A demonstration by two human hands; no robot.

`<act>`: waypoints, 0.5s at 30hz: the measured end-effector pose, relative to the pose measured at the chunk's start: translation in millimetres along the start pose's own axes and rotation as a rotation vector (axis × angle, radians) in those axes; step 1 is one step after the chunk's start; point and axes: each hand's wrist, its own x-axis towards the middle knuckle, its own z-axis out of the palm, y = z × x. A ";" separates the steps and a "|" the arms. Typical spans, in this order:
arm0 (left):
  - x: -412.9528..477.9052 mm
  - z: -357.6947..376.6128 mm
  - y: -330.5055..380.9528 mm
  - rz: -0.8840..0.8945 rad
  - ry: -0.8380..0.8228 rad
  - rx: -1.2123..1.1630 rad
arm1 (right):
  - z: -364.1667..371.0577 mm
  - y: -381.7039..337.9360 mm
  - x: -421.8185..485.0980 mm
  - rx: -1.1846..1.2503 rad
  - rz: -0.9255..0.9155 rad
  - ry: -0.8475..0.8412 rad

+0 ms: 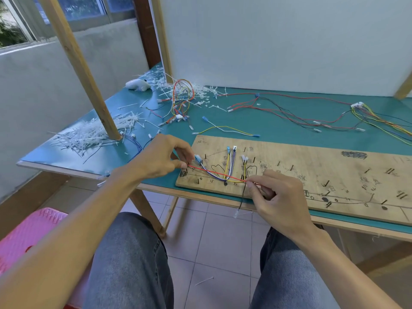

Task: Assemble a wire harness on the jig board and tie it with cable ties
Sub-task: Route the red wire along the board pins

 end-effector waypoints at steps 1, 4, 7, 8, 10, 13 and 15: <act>1.5 -0.8 0.5 0.003 -0.013 0.018 | -0.9 -1.4 -0.4 -0.021 -0.006 -0.018; 3.2 -1.0 4.6 0.037 -0.046 0.120 | -5.9 -5.1 -1.8 -0.038 -0.011 -0.059; 1.1 2.6 12.3 0.175 -0.068 0.382 | -12.8 -9.8 -3.3 -0.036 -0.023 -0.101; -0.4 3.2 14.9 0.214 -0.062 0.458 | -14.7 -11.3 -3.4 -0.037 -0.025 -0.110; -3.7 2.9 18.6 0.249 -0.044 0.539 | -18.1 -12.7 -2.7 -0.054 -0.011 -0.121; -10.6 2.7 24.7 0.230 -0.102 0.624 | -19.8 -12.7 -3.2 -0.139 0.050 -0.162; -17.9 4.5 32.3 0.233 -0.114 0.698 | -19.0 -12.3 -4.5 -0.165 0.130 -0.175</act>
